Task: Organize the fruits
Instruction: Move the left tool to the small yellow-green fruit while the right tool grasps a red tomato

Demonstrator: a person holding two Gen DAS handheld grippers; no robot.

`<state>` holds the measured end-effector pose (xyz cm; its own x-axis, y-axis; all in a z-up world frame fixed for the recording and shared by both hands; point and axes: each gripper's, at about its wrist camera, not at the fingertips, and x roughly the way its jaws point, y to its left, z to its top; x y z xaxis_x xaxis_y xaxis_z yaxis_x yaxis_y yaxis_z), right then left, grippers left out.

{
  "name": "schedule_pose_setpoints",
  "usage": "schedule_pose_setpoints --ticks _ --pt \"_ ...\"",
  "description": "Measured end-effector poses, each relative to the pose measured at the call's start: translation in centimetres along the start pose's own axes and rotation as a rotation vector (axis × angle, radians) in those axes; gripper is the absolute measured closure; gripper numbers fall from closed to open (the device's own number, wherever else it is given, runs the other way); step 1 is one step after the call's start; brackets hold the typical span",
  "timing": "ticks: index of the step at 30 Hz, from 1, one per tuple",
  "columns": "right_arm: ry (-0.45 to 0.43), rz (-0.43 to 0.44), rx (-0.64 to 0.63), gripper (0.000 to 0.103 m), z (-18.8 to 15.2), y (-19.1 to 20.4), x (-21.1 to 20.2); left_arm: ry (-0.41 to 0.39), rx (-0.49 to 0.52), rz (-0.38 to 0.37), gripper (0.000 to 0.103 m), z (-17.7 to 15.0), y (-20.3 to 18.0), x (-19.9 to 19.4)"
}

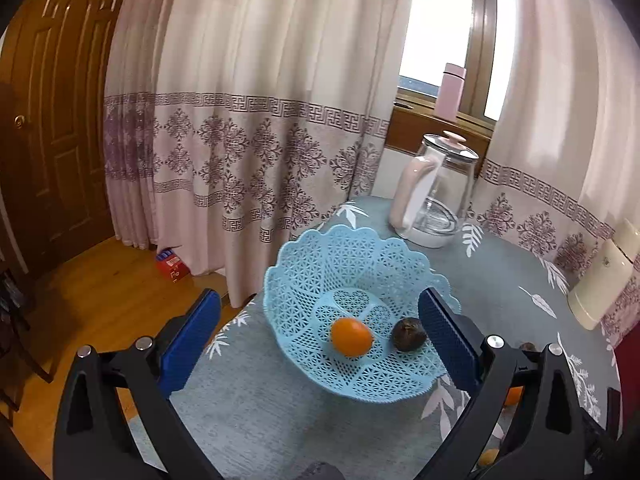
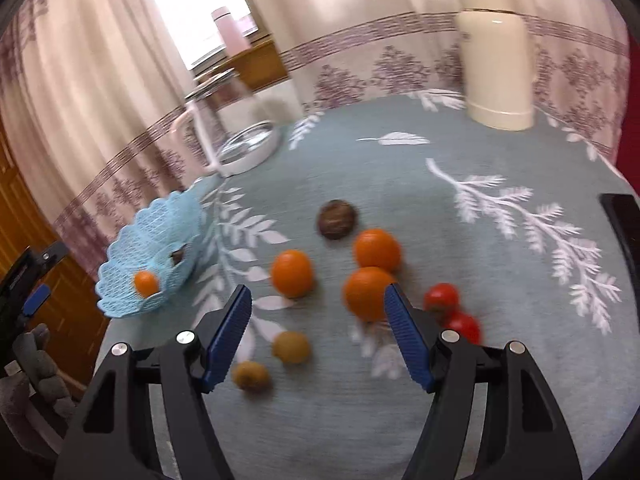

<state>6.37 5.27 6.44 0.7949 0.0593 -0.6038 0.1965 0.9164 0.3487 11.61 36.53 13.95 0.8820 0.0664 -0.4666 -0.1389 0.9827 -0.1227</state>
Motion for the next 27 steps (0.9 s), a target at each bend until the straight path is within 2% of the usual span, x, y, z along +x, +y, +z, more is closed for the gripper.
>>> schedule_pose_setpoints --ticks 6,13,22,27 --pt "-0.022 -0.095 0.023 0.034 -0.6 -3.5 -1.3 -0.001 0.033 -0.027 0.003 -0.3 -1.1 -0.2" --pt "0.006 -0.172 0.085 0.034 -1.8 -8.0 -2.0 0.009 0.068 -0.049 0.003 -0.8 -2.5 -0.2" --pt "0.084 -0.159 0.000 0.048 -2.9 -6.8 -0.4 0.011 0.134 -0.086 0.003 -1.7 -5.0 -0.9" --pt "0.096 -0.167 -0.011 0.051 -2.4 -6.6 0.5 0.019 0.181 -0.114 0.003 -2.4 -6.6 -1.0"
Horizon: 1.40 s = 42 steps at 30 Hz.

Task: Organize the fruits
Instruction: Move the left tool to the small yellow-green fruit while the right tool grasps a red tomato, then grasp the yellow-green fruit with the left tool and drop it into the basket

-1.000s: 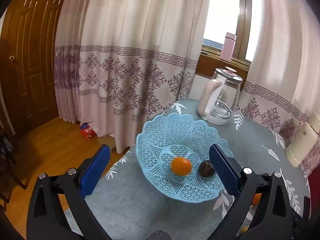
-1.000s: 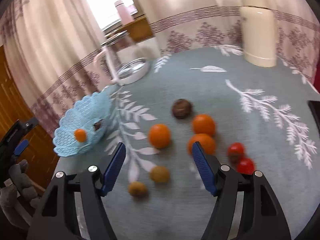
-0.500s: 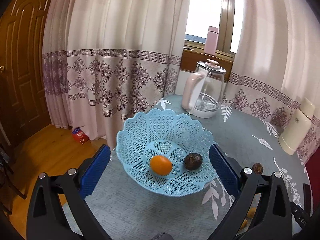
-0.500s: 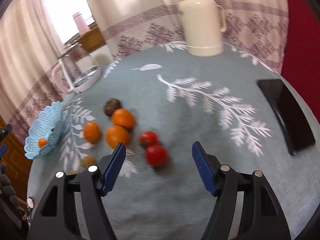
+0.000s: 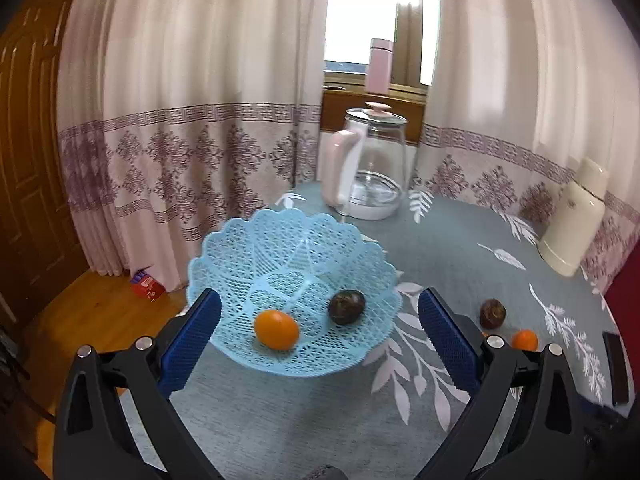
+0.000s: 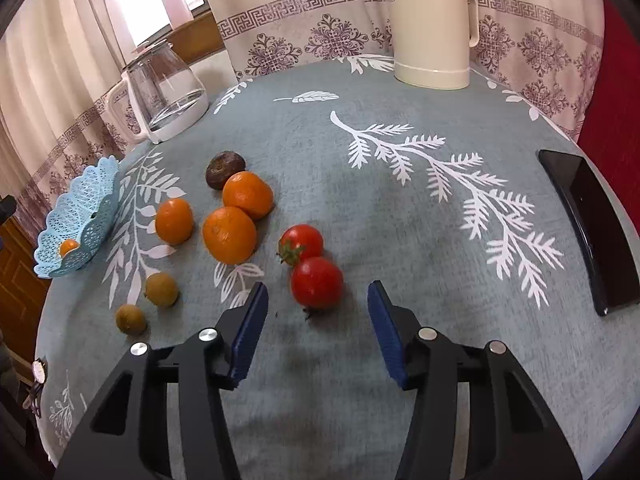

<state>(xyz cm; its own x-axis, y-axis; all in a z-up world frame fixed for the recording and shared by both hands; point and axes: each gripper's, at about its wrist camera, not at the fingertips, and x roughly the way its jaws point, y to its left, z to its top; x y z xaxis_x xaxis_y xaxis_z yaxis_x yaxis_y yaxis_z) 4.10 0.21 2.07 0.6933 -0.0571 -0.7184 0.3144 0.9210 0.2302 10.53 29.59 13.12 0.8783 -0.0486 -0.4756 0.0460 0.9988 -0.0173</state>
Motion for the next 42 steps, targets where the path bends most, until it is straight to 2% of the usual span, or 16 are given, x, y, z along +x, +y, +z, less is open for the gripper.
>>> schedule_pose_setpoints --ticks 6,11,20,24,31,37,42 --pt "0.018 -0.009 -0.022 0.056 0.4 0.2 1.1 0.022 0.039 -0.047 0.003 -0.6 -1.5 0.4" --pt "0.014 -0.012 -0.048 0.072 0.4 0.6 1.1 0.063 0.040 -0.098 0.003 -1.1 -2.2 1.1" --pt "-0.023 -0.005 -0.048 0.074 0.2 0.1 -0.3 0.122 0.092 -0.164 0.003 -3.0 -3.9 1.4" --pt "-0.033 0.008 -0.026 0.074 0.1 -0.5 -0.8 0.196 0.118 -0.232 0.011 -4.6 -4.9 1.6" --pt "-0.039 0.032 0.000 0.074 -0.1 -1.3 -1.1 0.273 0.173 -0.319 0.021 -7.2 -7.2 2.0" --pt "-0.034 0.052 0.017 0.074 -0.2 -1.8 -1.2 0.361 0.186 -0.357 0.040 -9.2 -8.8 3.5" --pt "-0.034 0.063 0.015 0.074 -0.3 -1.7 -1.2 0.406 0.172 -0.364 0.051 -10.0 -9.1 4.6"
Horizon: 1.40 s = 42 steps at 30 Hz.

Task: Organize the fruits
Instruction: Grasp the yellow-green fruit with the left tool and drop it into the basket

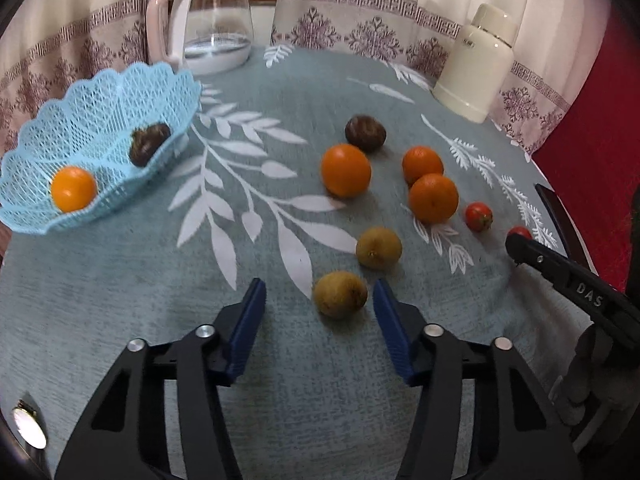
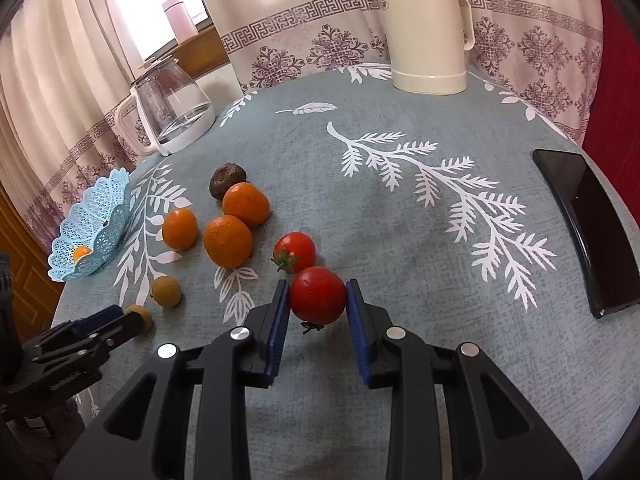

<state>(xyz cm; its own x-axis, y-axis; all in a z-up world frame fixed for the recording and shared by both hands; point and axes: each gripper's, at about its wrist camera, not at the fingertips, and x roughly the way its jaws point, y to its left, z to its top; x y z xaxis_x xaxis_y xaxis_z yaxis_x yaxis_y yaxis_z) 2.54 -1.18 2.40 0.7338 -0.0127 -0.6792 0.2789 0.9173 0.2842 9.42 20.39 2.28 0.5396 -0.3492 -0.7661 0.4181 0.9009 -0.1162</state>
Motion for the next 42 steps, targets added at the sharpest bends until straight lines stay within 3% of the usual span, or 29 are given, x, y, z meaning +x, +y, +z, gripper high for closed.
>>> schedule_pose_setpoints --ticks 2,8,26,42 --pt "0.002 0.003 -0.002 0.074 0.0 0.0 0.1 0.001 0.002 -0.009 0.054 0.0 -0.1 0.2" --pt "0.001 0.009 -0.001 0.074 0.0 0.1 0.0 0.001 0.022 -0.048 0.075 -0.1 -1.0 0.3" --pt "0.006 0.019 -0.021 0.074 -0.3 1.2 -0.4 -0.120 -0.031 -0.010 0.075 1.3 1.4 -4.1" --pt "0.013 0.030 -0.041 0.074 -0.5 2.2 -0.4 -0.212 -0.194 0.159 0.075 2.5 9.4 -7.1"
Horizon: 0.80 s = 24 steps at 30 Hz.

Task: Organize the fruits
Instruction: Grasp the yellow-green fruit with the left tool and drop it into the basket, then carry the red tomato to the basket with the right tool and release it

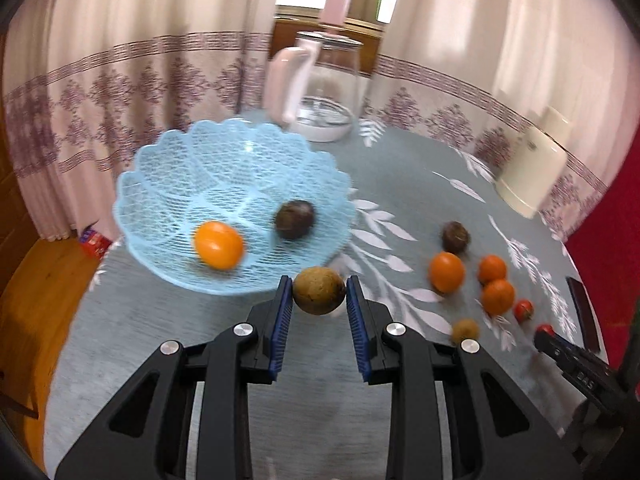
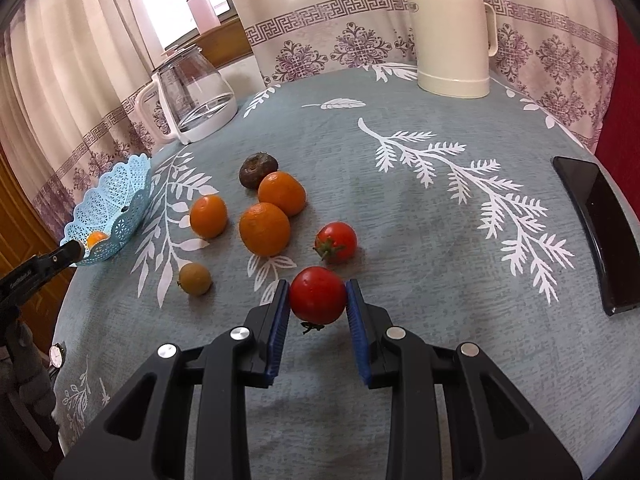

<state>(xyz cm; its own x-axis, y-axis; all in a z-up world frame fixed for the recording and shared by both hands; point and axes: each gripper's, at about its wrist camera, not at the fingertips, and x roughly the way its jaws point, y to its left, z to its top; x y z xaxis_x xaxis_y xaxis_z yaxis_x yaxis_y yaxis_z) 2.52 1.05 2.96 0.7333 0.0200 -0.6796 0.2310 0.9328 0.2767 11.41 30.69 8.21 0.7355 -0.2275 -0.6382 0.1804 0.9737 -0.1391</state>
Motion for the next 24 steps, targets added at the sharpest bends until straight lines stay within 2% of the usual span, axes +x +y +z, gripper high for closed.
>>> schedule_pose_setpoints --ticks 10,11,13,15,24 --pt "0.001 0.001 -0.006 0.074 -0.1 0.3 0.0 -0.025 -0.057 0.075 0.074 0.7 2.9 0.9" --pt "0.001 0.001 -0.007 0.074 -0.1 0.4 0.0 -0.026 -0.064 0.078 0.072 0.7 3.1 0.9" --pt "0.000 0.004 -0.009 0.074 -0.1 0.6 0.0 -0.030 -0.077 0.080 0.061 0.8 3.5 0.8" --pt "-0.001 0.009 -0.013 0.074 0.0 0.9 0.0 -0.037 -0.085 0.095 0.056 0.9 3.8 0.5" --pt "-0.007 0.040 -0.041 0.074 0.2 2.4 -0.5 -0.083 -0.109 0.144 0.042 1.6 5.3 -1.3"
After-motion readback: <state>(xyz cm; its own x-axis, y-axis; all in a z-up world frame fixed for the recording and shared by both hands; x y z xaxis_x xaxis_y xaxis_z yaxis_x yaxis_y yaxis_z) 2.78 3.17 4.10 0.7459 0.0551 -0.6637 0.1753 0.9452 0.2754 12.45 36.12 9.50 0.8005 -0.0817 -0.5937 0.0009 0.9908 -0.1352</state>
